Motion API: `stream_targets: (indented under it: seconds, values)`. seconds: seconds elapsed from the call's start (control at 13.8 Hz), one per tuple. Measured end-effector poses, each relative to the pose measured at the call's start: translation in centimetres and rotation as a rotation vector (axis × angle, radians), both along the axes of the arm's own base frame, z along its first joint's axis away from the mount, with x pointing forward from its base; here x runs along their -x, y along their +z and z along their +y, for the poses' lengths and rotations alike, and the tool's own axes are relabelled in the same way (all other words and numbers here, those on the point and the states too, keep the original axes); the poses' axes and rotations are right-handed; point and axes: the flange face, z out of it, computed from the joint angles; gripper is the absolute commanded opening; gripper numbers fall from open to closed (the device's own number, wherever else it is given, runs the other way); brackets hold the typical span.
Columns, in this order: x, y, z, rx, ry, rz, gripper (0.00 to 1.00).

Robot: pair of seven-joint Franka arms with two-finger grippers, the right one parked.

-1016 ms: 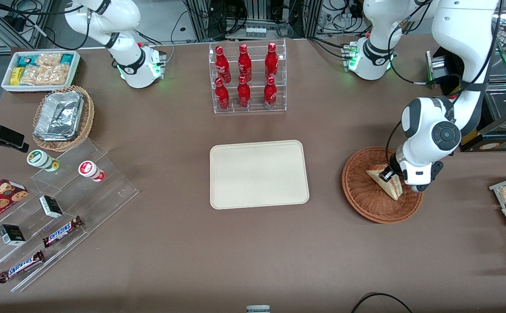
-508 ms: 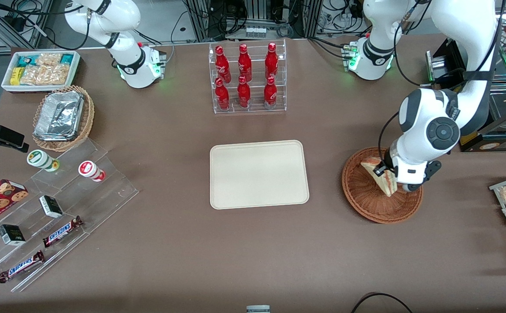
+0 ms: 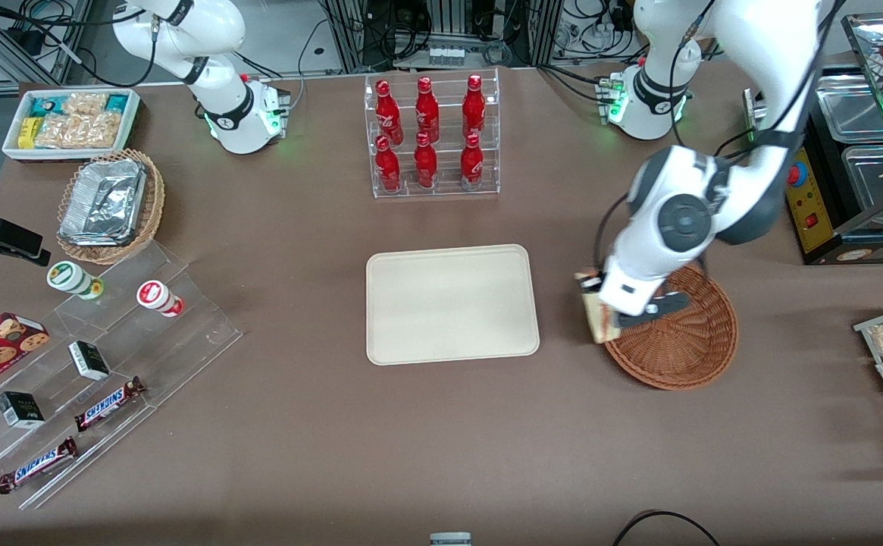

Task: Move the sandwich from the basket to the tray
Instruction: 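Lift the sandwich and carry it over the beige tray, then lower the sandwich onto the tray and open the left gripper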

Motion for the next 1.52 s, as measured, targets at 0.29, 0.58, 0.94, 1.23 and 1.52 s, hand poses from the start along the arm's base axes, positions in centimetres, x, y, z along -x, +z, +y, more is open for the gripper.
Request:
stream_targets:
  seconds: [0.29, 0.58, 0.94, 1.23, 1.52]
  values:
    - [0.8, -1.8, -11.3, -0.003, 0.015, -0.022, 0.0]
    - [1.8, -4.8, -20.2, 0.004, 0.052, -0.035, 0.0]
    - [2.7, -7.5, -24.8, 0.009, 0.054, -0.032, 0.0]
    - [3.6, -9.5, -25.9, -0.015, 0.05, -0.025, 0.0]
    - [3.5, -10.2, -25.7, -0.022, 0.053, -0.02, 1.0]
